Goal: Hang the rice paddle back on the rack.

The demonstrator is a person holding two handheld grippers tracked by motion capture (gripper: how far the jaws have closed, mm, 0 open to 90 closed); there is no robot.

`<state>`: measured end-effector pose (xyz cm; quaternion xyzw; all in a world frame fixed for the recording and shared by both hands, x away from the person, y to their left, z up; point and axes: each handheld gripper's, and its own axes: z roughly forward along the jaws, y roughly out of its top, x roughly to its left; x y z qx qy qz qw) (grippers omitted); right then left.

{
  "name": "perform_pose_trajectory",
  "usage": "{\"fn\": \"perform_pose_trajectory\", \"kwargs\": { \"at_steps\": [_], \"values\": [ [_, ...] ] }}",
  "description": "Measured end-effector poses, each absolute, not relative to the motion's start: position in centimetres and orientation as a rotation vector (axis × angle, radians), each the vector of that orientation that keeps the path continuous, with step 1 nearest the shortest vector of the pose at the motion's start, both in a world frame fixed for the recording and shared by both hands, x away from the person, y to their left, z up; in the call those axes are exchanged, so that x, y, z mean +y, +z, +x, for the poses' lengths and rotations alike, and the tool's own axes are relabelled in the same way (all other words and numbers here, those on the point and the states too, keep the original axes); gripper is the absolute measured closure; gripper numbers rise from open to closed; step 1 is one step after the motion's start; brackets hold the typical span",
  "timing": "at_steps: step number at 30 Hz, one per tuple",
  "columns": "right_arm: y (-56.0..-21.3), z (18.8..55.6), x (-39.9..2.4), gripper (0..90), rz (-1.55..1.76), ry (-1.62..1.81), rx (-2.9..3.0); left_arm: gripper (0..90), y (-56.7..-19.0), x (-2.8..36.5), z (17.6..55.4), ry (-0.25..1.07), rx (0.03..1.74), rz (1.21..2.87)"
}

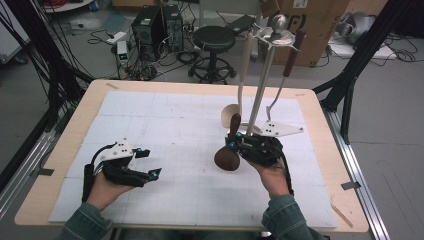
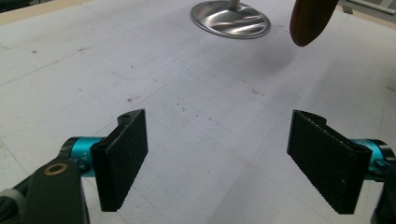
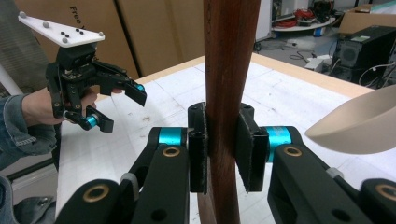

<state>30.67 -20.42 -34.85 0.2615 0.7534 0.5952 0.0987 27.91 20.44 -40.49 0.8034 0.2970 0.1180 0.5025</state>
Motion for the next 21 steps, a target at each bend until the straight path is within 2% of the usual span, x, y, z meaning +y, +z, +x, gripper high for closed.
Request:
{"fn": "perform_pose_trajectory", "kwargs": {
  "at_steps": [21],
  "values": [
    [-31.3, 31.7, -21.1, 76.7, 0.727, 1.753, 2.206, 14.9, -40.7, 20.7, 28.4, 0.307, 0.761, 1.934]
  ]
}}
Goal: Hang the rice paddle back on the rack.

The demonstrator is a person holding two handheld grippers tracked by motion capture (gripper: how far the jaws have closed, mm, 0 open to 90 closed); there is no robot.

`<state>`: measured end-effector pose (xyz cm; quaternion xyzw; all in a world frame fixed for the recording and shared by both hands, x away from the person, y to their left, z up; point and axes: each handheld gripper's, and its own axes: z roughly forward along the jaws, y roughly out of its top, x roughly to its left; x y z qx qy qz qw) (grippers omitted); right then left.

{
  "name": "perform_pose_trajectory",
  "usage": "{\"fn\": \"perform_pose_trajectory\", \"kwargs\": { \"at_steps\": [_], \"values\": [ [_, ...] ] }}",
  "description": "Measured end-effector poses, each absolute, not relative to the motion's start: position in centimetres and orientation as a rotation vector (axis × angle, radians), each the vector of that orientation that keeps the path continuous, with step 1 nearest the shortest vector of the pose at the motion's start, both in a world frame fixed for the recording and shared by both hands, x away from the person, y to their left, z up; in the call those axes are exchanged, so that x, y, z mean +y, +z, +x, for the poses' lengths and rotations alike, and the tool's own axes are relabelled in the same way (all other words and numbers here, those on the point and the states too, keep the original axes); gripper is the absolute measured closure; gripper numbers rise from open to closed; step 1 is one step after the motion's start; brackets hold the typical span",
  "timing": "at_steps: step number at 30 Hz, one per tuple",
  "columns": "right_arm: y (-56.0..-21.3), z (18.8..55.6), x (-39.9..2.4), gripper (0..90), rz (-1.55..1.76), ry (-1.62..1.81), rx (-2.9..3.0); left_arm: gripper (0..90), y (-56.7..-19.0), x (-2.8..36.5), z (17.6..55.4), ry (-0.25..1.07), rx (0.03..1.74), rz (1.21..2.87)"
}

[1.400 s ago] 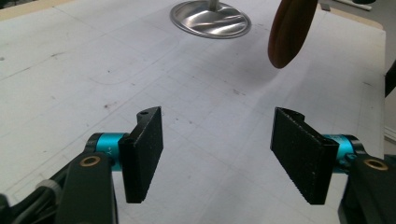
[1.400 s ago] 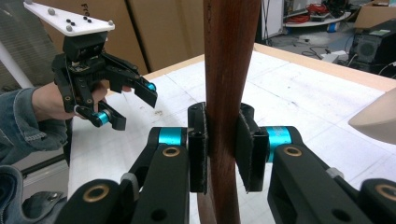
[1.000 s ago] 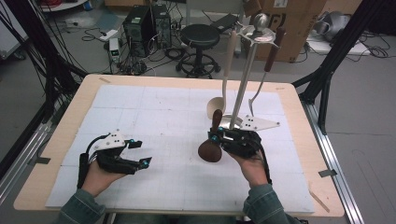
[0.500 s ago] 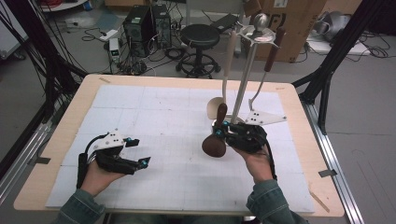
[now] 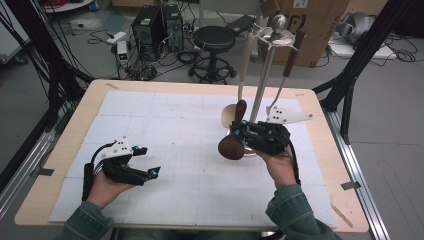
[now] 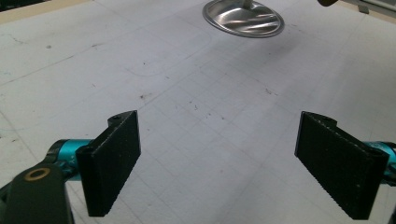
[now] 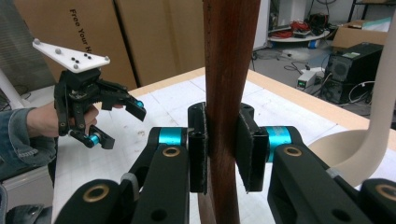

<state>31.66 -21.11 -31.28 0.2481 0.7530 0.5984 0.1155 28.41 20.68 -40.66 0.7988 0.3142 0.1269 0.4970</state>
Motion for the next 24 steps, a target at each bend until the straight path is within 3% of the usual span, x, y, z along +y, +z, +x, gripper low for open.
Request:
{"fn": "perform_pose_trajectory", "kwargs": {
  "at_steps": [24],
  "values": [
    [-26.9, 32.8, -22.7, 76.7, 0.725, 1.743, 2.129, 10.5, -40.8, 20.6, 28.6, 0.313, 0.771, 1.938]
  ]
}}
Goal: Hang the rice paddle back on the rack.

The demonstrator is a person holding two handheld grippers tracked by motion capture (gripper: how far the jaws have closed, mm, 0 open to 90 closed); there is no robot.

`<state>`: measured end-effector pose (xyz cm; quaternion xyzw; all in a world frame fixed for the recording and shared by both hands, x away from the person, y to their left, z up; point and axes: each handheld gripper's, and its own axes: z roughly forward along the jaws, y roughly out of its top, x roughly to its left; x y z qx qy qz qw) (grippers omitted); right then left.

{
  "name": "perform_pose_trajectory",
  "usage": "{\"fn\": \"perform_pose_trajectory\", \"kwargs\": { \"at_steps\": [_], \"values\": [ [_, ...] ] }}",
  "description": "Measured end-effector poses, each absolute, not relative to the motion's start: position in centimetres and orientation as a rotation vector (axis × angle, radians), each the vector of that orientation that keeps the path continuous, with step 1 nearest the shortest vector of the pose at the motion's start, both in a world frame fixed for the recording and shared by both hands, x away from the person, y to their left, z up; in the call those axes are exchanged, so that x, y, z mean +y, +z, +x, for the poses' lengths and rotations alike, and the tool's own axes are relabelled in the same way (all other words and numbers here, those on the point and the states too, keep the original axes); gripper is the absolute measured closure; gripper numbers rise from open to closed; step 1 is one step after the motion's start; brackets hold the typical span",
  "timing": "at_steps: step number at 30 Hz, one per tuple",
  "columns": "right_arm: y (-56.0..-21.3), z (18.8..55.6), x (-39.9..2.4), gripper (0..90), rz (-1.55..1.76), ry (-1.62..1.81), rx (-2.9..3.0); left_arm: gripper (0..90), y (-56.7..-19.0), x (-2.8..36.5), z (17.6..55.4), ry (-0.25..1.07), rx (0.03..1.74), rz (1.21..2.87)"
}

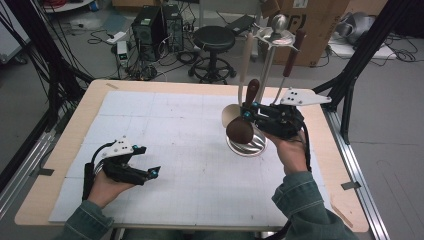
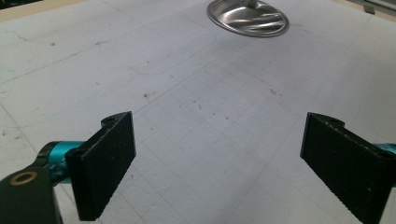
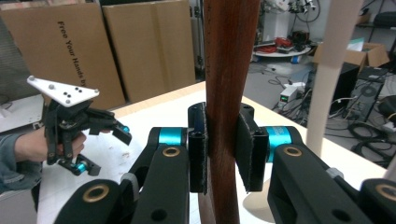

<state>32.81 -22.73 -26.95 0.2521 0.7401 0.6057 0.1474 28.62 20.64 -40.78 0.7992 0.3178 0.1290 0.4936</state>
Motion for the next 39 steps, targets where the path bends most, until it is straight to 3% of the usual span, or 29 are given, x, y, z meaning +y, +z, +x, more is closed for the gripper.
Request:
{"fn": "perform_pose_trajectory", "kwargs": {
  "at_steps": [39],
  "values": [
    [-21.2, 34.2, -23.7, 76.7, 0.706, 1.701, 2.082, 1.6, -40.7, 20.8, 28.6, 0.312, 0.788, 1.932]
  ]
}}
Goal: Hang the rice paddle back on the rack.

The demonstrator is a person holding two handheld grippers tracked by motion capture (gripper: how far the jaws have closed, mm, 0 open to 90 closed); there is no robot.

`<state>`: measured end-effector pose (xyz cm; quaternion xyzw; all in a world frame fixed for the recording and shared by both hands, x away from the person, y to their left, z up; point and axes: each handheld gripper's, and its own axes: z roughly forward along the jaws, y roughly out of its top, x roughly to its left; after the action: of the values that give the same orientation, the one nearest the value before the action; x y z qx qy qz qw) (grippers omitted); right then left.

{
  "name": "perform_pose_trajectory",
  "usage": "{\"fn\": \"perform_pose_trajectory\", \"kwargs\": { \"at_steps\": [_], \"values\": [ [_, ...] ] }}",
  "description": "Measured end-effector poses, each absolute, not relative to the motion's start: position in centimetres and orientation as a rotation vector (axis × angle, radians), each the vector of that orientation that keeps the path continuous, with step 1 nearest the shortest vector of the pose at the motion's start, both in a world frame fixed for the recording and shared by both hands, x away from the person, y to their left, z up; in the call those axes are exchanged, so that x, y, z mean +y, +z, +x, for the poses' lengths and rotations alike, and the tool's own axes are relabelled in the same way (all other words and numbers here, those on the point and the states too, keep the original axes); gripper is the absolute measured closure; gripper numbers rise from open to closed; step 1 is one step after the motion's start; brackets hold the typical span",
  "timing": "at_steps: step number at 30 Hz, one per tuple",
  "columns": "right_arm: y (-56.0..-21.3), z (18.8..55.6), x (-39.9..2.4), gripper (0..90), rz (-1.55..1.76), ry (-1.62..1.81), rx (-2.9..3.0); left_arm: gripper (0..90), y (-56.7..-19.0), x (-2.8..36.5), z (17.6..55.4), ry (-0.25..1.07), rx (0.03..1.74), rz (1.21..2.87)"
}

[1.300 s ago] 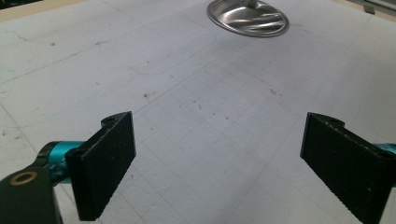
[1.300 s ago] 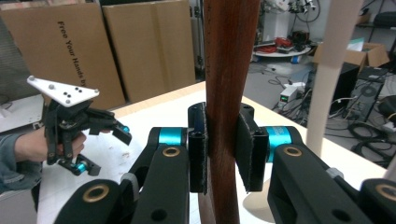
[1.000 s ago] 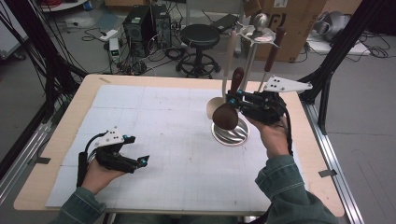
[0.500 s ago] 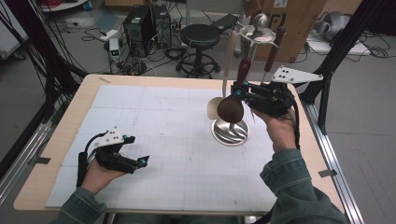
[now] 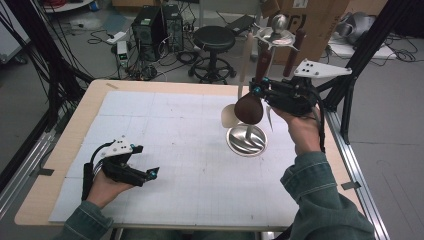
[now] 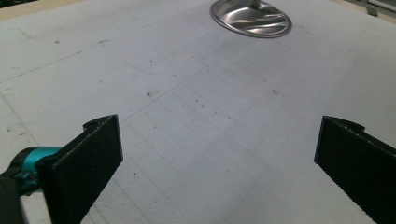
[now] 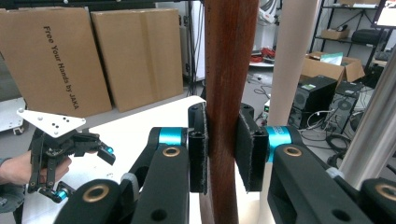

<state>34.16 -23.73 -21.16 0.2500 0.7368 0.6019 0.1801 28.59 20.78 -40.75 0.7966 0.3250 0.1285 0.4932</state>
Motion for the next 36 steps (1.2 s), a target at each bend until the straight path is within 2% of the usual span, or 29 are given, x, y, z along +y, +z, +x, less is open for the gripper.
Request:
{"fn": "perform_pose_trajectory", "kwargs": {
  "at_steps": [36],
  "values": [
    [-20.5, 35.8, -24.3, 76.8, 0.793, 1.660, 2.028, 1.6, -40.7, 21.0, 28.6, 0.310, 0.791, 1.925]
  ]
}}
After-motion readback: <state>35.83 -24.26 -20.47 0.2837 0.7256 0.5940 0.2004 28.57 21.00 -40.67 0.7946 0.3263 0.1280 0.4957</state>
